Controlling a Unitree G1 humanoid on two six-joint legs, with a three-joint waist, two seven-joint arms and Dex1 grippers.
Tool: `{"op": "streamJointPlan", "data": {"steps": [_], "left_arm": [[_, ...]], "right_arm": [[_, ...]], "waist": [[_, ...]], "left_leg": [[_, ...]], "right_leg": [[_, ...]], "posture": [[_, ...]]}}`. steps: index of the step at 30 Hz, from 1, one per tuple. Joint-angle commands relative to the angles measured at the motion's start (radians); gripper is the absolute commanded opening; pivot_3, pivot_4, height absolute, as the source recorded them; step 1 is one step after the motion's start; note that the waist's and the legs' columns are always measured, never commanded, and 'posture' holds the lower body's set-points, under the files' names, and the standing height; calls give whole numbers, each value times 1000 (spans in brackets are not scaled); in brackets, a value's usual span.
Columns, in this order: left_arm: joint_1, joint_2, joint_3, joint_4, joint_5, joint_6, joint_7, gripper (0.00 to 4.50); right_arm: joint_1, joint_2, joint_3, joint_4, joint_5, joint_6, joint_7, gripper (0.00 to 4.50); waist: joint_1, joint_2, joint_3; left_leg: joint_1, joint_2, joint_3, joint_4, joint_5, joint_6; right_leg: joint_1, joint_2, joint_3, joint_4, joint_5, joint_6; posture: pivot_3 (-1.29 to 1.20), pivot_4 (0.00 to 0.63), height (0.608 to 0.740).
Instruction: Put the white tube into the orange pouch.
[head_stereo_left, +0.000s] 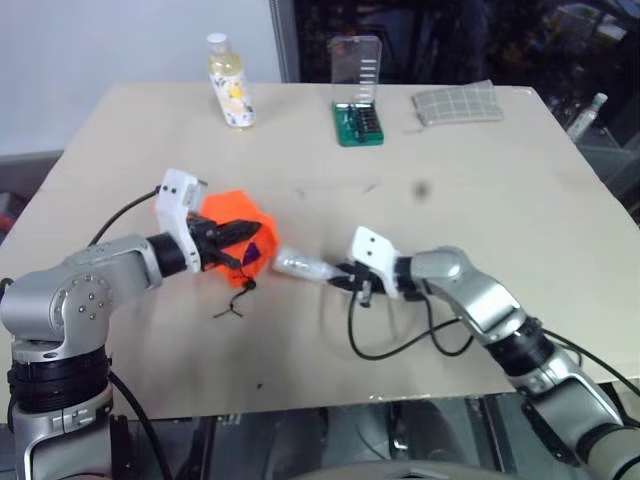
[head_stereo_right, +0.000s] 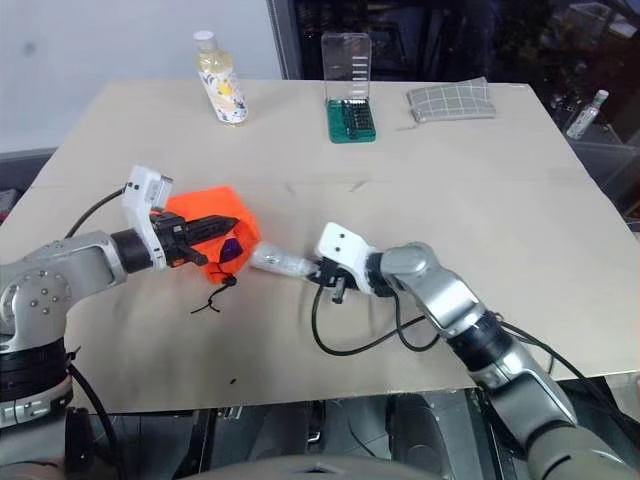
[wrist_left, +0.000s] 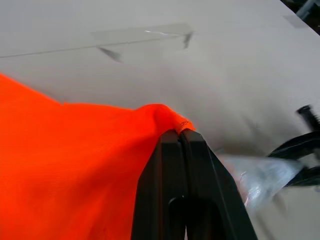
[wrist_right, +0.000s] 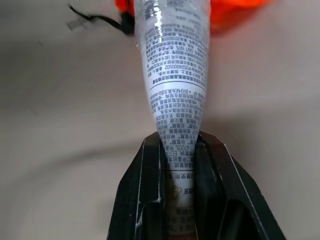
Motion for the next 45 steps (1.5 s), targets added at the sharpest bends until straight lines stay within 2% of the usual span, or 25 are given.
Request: {"op": "streamJointPlan", "data": {"steps": [1, 8, 12, 16, 20, 24, 29, 33, 37, 39, 42, 45], "left_arm": [[9, 7, 10, -84, -34, 1, 2, 0], [74, 12, -11, -179, -73, -2, -31, 0], [74, 2, -26, -207, -100, -2, -28, 0], [5, -37, -65, -181, -101, -32, -2, 0], [-89, -101, -154, -109, -48, -78, 21, 0], [-117, -151, -266, -55, 32, -158, 7, 0], [-150, -248, -383, 37, 125, -266, -9, 0], [-171, -293, -429, 78, 168, -311, -26, 0], [-171, -306, -440, 83, 171, -309, -47, 0], [-170, -312, -444, 83, 182, -314, -49, 0], [-183, -336, -430, 96, 187, -312, -32, 0], [-187, -352, -405, 104, 189, -299, -12, 0]], "right_arm": [[-69, 75, -18, 48, 4, -39, 8, 627], [-109, 166, -75, 165, -26, -15, -91, 627], [-128, 191, -162, 191, -4, 32, -152, 627], [-151, 152, -225, 166, -1, 77, -165, 627], [-159, 63, -266, 111, -7, 114, -153, 627], [-138, -42, -240, 68, -62, 94, -144, 627], [-91, -125, -111, 94, -227, -38, -184, 627], [-112, -76, -28, 219, -335, -170, -238, 627], [-145, 23, -83, 322, -307, -194, -273, 627], [-142, 44, -98, 325, -278, -221, -225, 627], [-101, 14, -58, 260, -272, -263, -101, 627], [-64, -12, -48, 192, -267, -262, -36, 627]], "waist": [[-1, 0, 0], [4, 0, 0], [3, 0, 0], [6, 1, 1], [6, 1, 1], [4, 2, 1], [3, 2, 1], [-6, 2, 1], [-13, 2, 1], [-13, 1, 1], [-7, 2, 1], [3, 2, 1]], "left_leg": [[0, 0, 0, 0, 0, 0], [0, -1, 0, -1, 0, -1], [0, -1, 0, -1, 0, -2], [0, 0, -1, -1, 1, -2], [0, -2, -1, -1, 1, -2], [0, -1, 0, -2, 1, -2], [0, -1, 0, -4, 1, -2], [1, -1, 1, -4, 1, -2], [2, -1, 0, -3, 1, -2], [2, -1, 0, -2, 1, -2], [1, -1, 0, -1, 1, -1], [1, -1, 0, -1, 1, -1]], "right_leg": [[0, 0, 0, 1, 0, 0], [0, -1, 0, 1, 0, 0], [0, -1, 0, 1, 0, 0], [0, -1, -1, 1, 0, 0], [1, -1, 0, 0, 0, 0], [0, 0, 0, 0, 2, 3], [0, 0, 0, -1, 2, 4], [0, 0, 1, -1, 2, 4], [0, 1, 2, 1, 2, 4], [1, 1, 2, 1, 2, 4], [1, 0, 2, 0, 2, 4], [1, 0, 1, 0, 2, 4]], "posture": [[0, 150, 740], [0, 150, 740], [0, 150, 740], [0, 150, 740], [0, 150, 740], [0, 150, 740], [0, 150, 740], [0, 150, 740], [0, 150, 740], [0, 150, 740], [0, 150, 740], [0, 150, 740]]}}
